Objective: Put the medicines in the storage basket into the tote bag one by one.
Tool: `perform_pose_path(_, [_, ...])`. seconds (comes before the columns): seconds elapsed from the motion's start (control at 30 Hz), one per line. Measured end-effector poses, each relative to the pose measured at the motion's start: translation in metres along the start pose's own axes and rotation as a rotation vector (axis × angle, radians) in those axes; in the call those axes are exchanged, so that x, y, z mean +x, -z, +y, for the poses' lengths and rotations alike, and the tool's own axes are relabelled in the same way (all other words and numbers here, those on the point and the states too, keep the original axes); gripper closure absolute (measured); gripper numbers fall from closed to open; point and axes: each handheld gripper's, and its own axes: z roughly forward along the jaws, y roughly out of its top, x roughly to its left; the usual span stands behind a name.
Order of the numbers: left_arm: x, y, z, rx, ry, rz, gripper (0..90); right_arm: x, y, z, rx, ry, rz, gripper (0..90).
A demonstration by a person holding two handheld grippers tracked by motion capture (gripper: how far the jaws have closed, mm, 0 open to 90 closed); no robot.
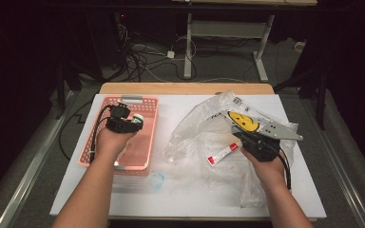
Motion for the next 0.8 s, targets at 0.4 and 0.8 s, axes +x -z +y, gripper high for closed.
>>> perform_pose_path(0.4, [-0.012, 0.025, -0.026, -0.075, -0.037, -0.006, 53.6, 0.0, 0.002, 0.0, -0.002, 0.003, -0.004, 90.0])
perform_pose_path(0.8, [-0.033, 0.046, -0.052, -0.165, -0.089, -0.038, 53.6, 0.001, 0.002, 0.001, -0.003, 0.006, -0.002, 90.0])
